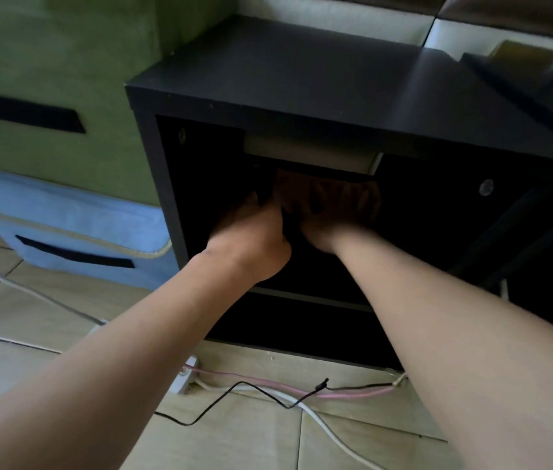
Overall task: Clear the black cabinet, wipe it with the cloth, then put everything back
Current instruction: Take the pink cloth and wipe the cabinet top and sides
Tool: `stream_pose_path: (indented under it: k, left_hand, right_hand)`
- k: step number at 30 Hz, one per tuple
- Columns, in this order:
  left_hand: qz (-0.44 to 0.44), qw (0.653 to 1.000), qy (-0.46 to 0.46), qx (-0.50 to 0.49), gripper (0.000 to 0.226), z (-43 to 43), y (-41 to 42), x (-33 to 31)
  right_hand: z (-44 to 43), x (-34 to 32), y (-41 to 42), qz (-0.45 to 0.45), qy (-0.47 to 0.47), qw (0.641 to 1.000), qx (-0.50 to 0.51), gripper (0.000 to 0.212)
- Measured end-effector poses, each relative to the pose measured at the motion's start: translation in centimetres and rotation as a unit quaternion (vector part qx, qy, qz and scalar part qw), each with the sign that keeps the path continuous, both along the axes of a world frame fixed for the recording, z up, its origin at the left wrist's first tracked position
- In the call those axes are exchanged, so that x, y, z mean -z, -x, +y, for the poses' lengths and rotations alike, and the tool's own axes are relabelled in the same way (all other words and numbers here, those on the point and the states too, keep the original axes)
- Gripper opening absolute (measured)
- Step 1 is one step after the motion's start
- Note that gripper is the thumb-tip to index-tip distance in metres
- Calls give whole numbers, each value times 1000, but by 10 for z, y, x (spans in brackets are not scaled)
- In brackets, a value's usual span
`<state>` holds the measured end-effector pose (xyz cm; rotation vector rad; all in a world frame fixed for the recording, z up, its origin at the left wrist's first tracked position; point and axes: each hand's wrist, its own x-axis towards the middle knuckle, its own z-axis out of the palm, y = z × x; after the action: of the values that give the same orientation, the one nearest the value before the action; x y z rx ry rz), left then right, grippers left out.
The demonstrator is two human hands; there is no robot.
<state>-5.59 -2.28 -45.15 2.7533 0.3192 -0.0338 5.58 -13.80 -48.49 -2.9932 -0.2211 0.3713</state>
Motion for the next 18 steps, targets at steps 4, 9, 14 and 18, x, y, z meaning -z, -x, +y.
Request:
stream_pose_path:
  k: [4,9,14,18]
  left_hand:
    - [-10,1000,10,20,46,1,21,-8]
    - [-52,998,-12,32,40,10,43,-22]
    - [-80,996,-22,25,40,15,49,-34]
    - [-89,995,-25,32,42,14,47,-39]
  right_hand:
    - [-1,-3,49,-1,51,999,-10,65]
    - [4,0,100,-13,53,998,-34,69]
    - [25,-6,137,1,42,997,-58,66]
    - [53,-6,159,15,37,997,-70,78]
